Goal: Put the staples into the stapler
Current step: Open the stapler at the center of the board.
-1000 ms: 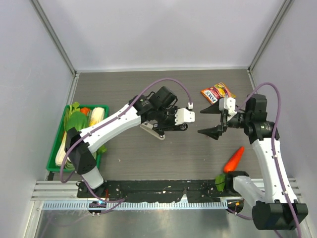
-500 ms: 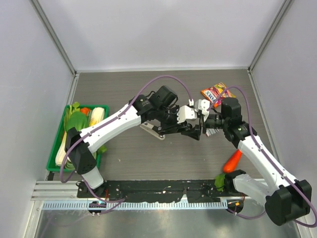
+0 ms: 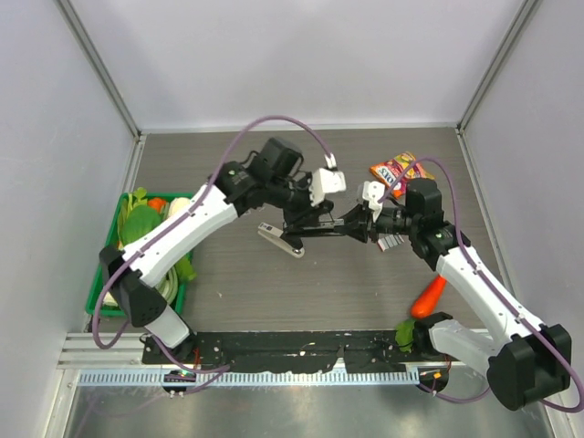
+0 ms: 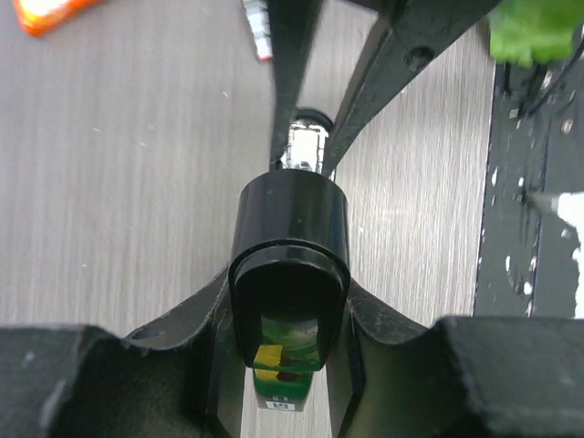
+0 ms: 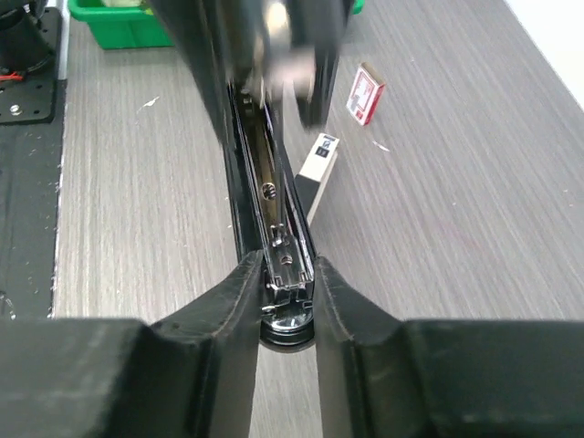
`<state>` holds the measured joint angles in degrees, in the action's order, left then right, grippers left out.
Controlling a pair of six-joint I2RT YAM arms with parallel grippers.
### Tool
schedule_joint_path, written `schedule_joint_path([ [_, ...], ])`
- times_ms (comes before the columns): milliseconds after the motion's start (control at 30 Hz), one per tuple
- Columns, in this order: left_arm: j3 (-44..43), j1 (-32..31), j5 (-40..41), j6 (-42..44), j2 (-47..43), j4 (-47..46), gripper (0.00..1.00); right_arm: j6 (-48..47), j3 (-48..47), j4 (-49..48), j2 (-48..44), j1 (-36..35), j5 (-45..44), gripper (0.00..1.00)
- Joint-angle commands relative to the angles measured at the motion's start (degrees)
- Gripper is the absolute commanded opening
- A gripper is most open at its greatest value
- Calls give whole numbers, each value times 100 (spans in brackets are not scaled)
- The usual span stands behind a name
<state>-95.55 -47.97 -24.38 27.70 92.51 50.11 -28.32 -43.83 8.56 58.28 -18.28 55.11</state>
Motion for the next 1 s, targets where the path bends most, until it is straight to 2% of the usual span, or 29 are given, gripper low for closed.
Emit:
schedule_joint_path([
  [0, -676, 726, -523, -800, -909, -1062, 0, 264, 85, -152, 60, -26, 34, 26],
  [100, -606, 1297, -848, -1442, -1208, -1624, 0, 755, 234, -556, 166, -26, 140, 22],
  [133, -640, 1516, -892, -1609, -1252, -1731, 0, 984, 287, -1035, 244, -35, 158, 21],
  [233, -667, 1702, -1121, -2382, -1270, -2178, 0, 1697, 446, -1907, 411, -192, 26, 20],
  [333, -510, 1703, -1306, -2970, -1218, -2592, 0, 1777, 253, -2007, 508, -632, -334, 19],
  [467, -465, 1834, -1315, -3332, -1279, -2909, 0, 2040, 33, -2121, 868, -852, -352, 13],
  [567, -421, 2168, -1630, -4025, -1367, -3487, 0, 2146, 208, -2446, 1000, -1027, -448, 15],
  [633, -229, 2291, -1903, -4603, -1385, -3840, 0, 2181, 226, -2560, 1053, -1098, -440, 21],
  [733, 298, 2370, -2245, -5247, -1420, -4736, 0, 2312, 139, -2736, 1071, -1230, -291, 26],
  [767, 456, 2388, -2333, -5736, -1420, -4982, 0, 2426, 103, -2797, 1080, -1317, -230, 27],
  [833, 975, 2432, -2561, -6257, -1394, -6079, 0, 2454, -89, -2903, 1168, -1458, -203, 29],
  [867, 1168, 2441, -2606, -6886, -1394, -6553, 0, 2454, -203, -2886, 1229, -1581, -211, 29],
  [900, 1588, 2467, -2633, -7171, -1394, -7436, 0, 2436, -326, -2764, 1377, -1617, -203, 29],
  [967, 1959, 2494, -2659, -7873, -1394, -8329, 0, 2366, -766, -2588, 1571, -1713, -264, 30],
])
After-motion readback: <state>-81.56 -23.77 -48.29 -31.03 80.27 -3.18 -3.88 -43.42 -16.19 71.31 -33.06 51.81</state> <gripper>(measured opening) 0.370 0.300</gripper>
